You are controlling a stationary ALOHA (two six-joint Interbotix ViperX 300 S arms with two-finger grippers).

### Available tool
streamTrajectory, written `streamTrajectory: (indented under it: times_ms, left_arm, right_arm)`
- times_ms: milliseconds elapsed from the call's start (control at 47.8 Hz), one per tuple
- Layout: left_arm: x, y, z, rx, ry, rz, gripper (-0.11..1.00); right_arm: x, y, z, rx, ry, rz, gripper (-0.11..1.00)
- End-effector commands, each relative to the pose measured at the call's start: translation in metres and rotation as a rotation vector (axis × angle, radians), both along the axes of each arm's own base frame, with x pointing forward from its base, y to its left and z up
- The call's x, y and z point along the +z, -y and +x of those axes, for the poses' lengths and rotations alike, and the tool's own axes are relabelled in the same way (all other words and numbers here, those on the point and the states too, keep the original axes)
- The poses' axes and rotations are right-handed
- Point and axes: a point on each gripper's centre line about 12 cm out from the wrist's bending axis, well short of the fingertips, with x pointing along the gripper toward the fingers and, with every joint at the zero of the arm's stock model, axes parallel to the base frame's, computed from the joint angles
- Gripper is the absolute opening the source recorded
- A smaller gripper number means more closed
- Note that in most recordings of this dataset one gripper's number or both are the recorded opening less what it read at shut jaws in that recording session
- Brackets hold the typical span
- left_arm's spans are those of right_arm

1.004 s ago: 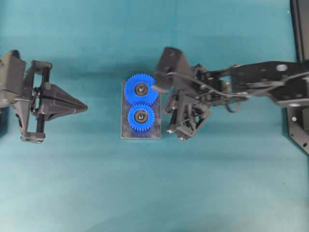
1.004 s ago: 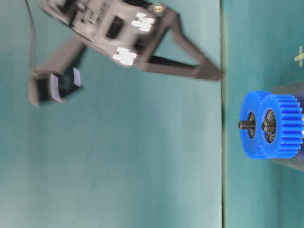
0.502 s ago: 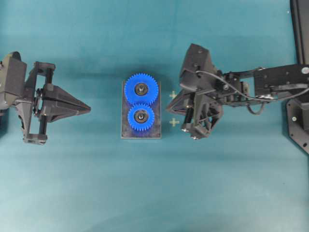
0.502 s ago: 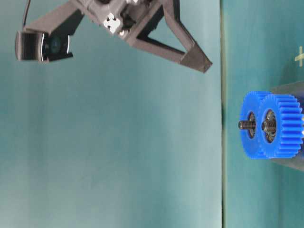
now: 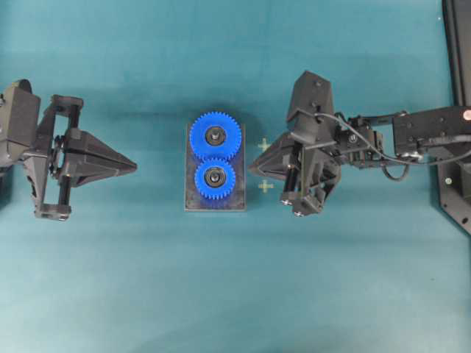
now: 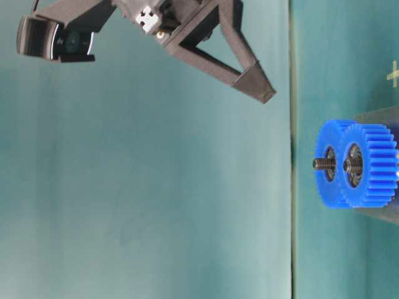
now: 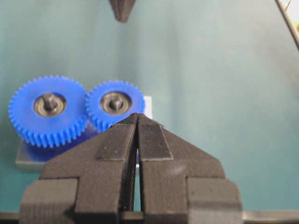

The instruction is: Fit the small gear onto the shaft.

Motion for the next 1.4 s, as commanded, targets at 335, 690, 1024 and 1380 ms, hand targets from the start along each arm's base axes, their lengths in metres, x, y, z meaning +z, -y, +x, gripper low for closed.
streamTrajectory:
  times_ms: [335, 690, 1024, 1380]
  left_arm:
    - [0.0042, 0.0009, 0.0004, -0.003, 0.018, -0.004, 0.00]
    - [0.0015, 0.0009, -0.0005, 0.002, 0.010, -0.021, 0.00]
    - [-0.0001, 0.0008, -0.0013, 0.004, 0.006, -0.029, 0.00]
    - [-0.0004, 0.0008, -0.0028, 0.002, 0.007, -0.021, 0.00]
  right_arm:
    - [0.0054, -0.0031, -0.0011, 0.009, 0.025, 0.000, -0.02]
    - [0.0026, -0.0031, -0.0015, 0.006, 0.023, 0.004, -0.02]
    - [0.0007, -0.0030, -0.0027, 0.006, 0.020, 0.004, -0.02]
    - [0.0011, -0.0029, 0.0001, 0.004, 0.044, 0.005, -0.02]
